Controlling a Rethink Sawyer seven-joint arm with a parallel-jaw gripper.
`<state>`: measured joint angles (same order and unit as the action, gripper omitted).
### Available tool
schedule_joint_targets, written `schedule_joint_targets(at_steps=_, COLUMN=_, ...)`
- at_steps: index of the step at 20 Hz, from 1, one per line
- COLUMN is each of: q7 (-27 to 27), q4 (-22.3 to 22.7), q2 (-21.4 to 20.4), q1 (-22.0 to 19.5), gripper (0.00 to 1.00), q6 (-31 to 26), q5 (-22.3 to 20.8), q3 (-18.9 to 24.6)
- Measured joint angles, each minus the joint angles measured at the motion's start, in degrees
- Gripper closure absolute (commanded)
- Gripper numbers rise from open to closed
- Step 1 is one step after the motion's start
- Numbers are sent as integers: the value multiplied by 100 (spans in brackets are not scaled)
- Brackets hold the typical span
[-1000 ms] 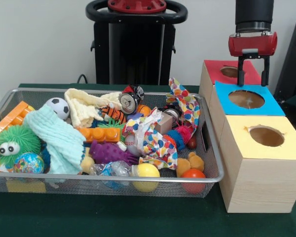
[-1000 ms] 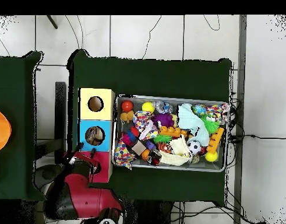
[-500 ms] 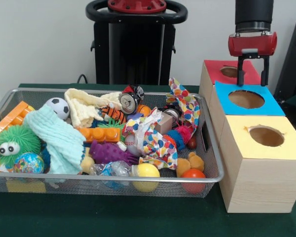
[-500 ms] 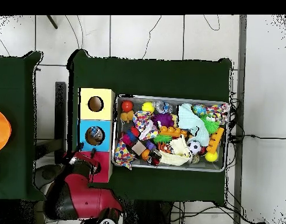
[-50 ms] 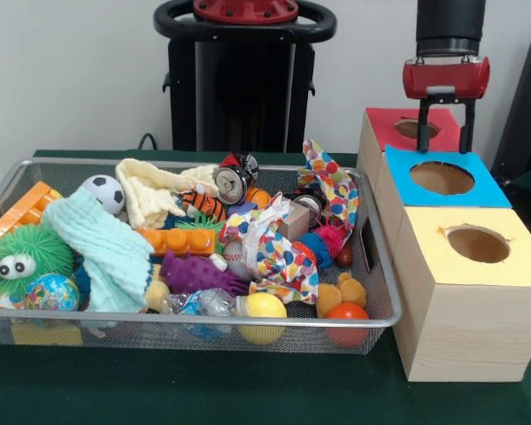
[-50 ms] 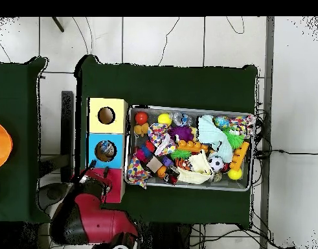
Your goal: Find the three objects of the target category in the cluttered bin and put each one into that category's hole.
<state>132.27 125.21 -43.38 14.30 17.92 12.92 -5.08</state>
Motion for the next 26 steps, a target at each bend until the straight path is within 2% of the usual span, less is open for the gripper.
schedule_joint_targets(at_steps=12, q7=0, q4=6, q2=-185, q1=-485, gripper=0, q6=-569, q5=-592, q3=-19)
schedule_joint_targets(at_steps=22, q7=0, q4=22, q2=-601, q1=-1156, gripper=0, q6=-1059, q5=-1162, q3=-28)
schedule_joint_targets(at_steps=26, q7=0, q4=71, q2=-771, q1=-1603, gripper=0, q6=-1084, q5=-1526, q3=17)
